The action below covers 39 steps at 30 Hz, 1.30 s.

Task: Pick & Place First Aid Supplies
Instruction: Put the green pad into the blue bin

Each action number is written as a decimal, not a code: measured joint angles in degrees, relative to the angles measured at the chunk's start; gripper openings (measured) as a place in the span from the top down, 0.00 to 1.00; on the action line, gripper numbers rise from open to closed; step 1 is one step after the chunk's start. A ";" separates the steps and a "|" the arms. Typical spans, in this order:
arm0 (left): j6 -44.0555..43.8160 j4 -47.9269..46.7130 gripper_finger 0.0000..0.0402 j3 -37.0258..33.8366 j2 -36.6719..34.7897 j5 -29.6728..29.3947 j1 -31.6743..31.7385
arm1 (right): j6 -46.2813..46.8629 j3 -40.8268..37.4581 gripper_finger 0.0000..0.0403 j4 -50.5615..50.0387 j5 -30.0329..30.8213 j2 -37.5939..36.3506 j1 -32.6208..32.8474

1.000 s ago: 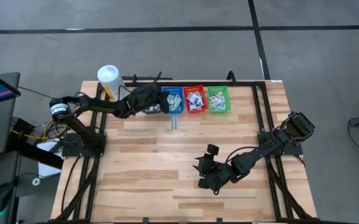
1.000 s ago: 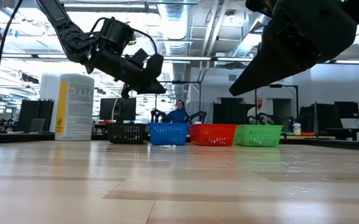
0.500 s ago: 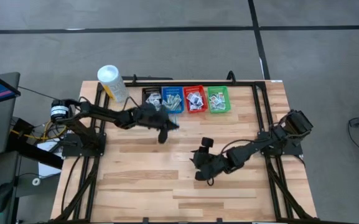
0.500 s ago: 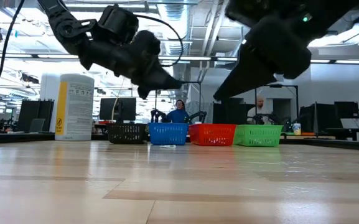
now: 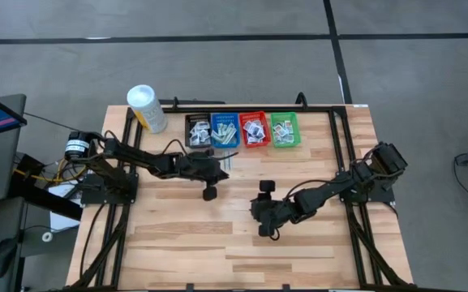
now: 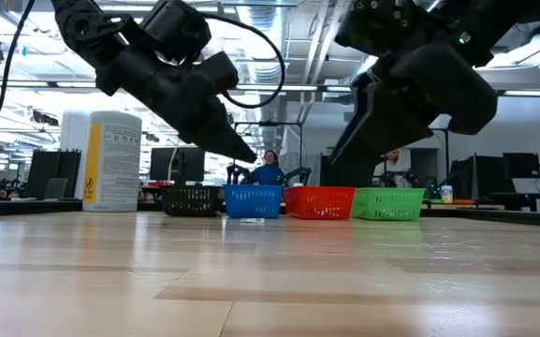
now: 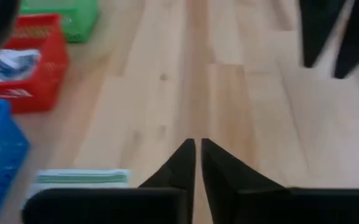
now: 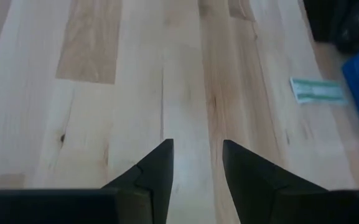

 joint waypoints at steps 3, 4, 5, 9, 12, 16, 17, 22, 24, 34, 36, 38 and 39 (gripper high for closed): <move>1.73 0.00 0.88 0.00 0.00 -1.89 0.34 | -5.04 -0.02 0.67 0.91 -0.02 0.00 0.02; 2.02 -0.02 0.85 0.00 0.00 -2.00 0.54 | -7.49 -0.29 0.67 2.62 -0.06 0.00 0.10; 2.07 -0.02 0.82 0.00 0.00 -2.00 0.80 | -9.92 -0.90 0.67 5.22 -0.24 0.00 0.29; 2.09 -2.43 0.72 0.00 0.02 -2.17 1.96 | -15.79 -4.32 0.67 12.00 0.00 -0.04 -0.75; 1.98 -2.70 0.66 -0.39 0.04 -2.23 2.29 | -16.26 -7.06 0.67 16.61 -0.70 -0.09 -3.42; 4.25 -1.95 0.62 -2.15 0.07 -4.81 2.31 | -16.31 -10.25 0.67 21.18 -3.78 -0.11 -6.09; 4.72 -1.15 0.61 -2.54 0.07 -5.17 2.55 | -16.29 -10.91 0.67 22.70 -4.05 -0.13 -6.41; 6.48 4.29 0.62 -3.72 0.07 -5.67 4.40 | -16.30 -11.78 0.67 23.57 -4.52 -0.13 -6.82; 7.06 5.66 0.62 -3.69 0.62 -5.69 5.31 | -16.31 -11.78 0.67 23.54 -4.55 -0.13 -6.82; 7.88 13.26 0.62 -3.75 10.18 -5.35 6.46 | -16.31 -11.78 0.67 23.29 -4.50 -0.13 -6.80; 7.91 14.24 0.62 -3.72 11.81 -5.48 6.85 | -16.29 -11.76 0.67 22.99 -4.50 -0.13 -6.80; 7.91 14.45 0.62 -3.72 13.31 -5.54 7.34 | -16.29 -11.76 0.67 22.97 -4.48 -0.13 -6.79; 7.91 14.69 0.62 -3.72 14.19 -5.54 7.58 | -16.29 -11.76 0.67 23.01 -4.48 -0.13 -6.78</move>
